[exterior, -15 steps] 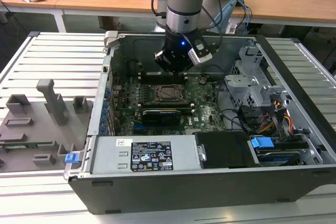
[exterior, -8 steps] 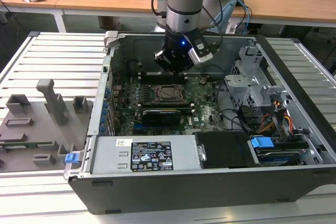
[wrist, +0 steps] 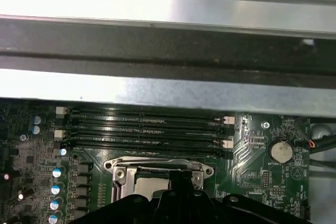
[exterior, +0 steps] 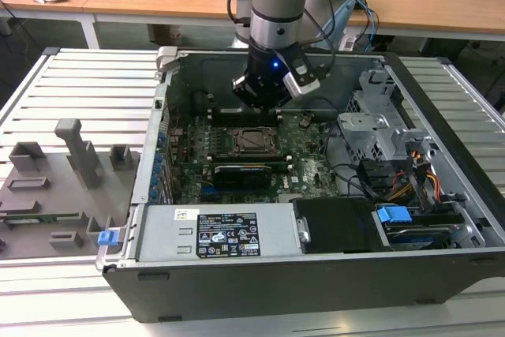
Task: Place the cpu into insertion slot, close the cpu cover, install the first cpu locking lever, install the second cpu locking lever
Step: 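Install the second cpu locking lever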
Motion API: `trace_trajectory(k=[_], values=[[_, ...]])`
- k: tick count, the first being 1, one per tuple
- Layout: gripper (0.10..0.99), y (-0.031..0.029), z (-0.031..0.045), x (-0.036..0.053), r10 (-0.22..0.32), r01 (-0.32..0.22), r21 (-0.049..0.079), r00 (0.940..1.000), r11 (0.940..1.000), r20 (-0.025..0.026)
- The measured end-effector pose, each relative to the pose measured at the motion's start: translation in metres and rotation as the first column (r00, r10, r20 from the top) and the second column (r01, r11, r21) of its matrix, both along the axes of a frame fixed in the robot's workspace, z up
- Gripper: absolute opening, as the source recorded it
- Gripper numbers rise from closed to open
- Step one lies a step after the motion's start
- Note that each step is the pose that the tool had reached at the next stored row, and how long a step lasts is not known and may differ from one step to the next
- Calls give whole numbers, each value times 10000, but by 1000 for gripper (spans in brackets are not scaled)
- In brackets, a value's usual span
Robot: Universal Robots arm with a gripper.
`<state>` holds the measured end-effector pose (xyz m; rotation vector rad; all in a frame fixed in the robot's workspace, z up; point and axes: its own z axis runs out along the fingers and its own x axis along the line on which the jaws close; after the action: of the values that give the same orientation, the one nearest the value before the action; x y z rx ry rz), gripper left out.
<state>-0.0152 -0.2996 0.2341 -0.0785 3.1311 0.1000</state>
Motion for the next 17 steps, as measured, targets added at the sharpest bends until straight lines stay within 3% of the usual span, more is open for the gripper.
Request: trace_trajectory(k=[7, 13, 17], values=[[106, -7, 90, 0, 1, -1, 1, 10000, 10000, 0], [106, -134, 88, -1, 0, 0, 0, 10000, 10000, 0], [106, -180, 88, -5, 0, 0, 1, 10000, 10000, 2]])
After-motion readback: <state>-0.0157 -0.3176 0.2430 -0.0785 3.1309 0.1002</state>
